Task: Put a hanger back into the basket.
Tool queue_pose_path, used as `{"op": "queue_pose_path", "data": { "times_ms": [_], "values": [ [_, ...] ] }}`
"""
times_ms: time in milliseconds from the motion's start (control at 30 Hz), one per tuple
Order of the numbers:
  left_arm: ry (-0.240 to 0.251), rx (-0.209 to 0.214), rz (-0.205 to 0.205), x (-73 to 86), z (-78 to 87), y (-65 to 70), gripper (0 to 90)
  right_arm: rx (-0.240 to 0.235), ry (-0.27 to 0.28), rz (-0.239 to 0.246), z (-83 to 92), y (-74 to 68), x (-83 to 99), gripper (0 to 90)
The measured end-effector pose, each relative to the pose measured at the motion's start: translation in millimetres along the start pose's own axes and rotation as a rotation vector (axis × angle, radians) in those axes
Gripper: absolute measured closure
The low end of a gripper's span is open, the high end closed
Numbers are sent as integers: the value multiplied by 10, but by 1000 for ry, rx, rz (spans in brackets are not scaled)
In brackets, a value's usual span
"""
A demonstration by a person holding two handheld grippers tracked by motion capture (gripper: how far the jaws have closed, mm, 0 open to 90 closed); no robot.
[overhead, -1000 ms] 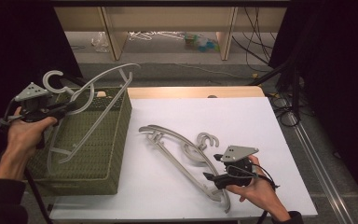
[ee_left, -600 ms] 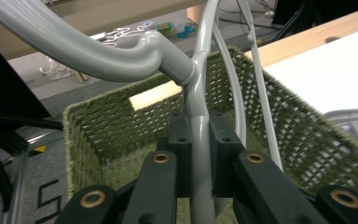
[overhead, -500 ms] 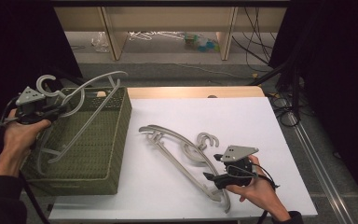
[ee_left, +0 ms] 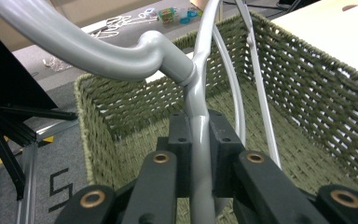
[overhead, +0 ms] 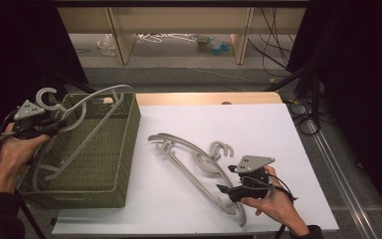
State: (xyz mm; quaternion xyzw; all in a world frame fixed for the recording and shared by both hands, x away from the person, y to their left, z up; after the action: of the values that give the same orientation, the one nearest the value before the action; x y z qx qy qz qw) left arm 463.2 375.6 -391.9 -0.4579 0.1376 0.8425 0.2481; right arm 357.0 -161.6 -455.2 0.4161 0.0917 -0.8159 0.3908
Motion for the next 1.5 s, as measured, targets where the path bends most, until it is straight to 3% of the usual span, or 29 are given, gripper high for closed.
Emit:
{"op": "queue_pose_path", "data": {
  "times_ms": [367,433,533,700,900,1000,1133,1200,1300,1500],
  "values": [
    [-62,20,5,166,-75,-37,813,-1,-6,0,-11,4,7,294],
    [-132,29,-37,200,-76,-43,813,-2,-4,0,-10,6,6,294],
    [-163,32,-31,224,-142,-17,811,-1,-11,-6,-6,6,12,291],
    [-210,24,6,303,-252,-22,808,0,-10,-6,-4,7,11,291],
    [-268,2,99,416,-423,-31,801,2,-7,-11,-3,15,13,291],
    [-273,-16,146,469,-436,-67,796,2,-12,-12,-6,17,15,291],
    [-287,-43,171,496,-393,-74,761,1,-7,-7,-9,14,14,291],
    [-279,-78,185,492,-329,-96,719,1,-10,-9,-10,15,16,290],
    [-200,-98,218,434,-212,-123,654,0,-10,-9,-11,17,18,285],
    [-31,-58,237,237,45,69,556,5,-3,-14,-12,24,16,266]
  ]
}}
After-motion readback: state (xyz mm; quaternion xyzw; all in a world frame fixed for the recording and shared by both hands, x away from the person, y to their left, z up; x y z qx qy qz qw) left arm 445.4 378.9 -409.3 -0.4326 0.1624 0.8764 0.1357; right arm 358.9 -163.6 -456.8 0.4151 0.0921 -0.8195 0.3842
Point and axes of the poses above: each handheld gripper's, and its own axes: z roughly backward along the jaws, x roughly out of its underside, y roughly to its right, the point moved 6 cm from there along -z, roughly forward along the jaws, and after that the axes turned 13 degrees about x, right-handed, at the moved point
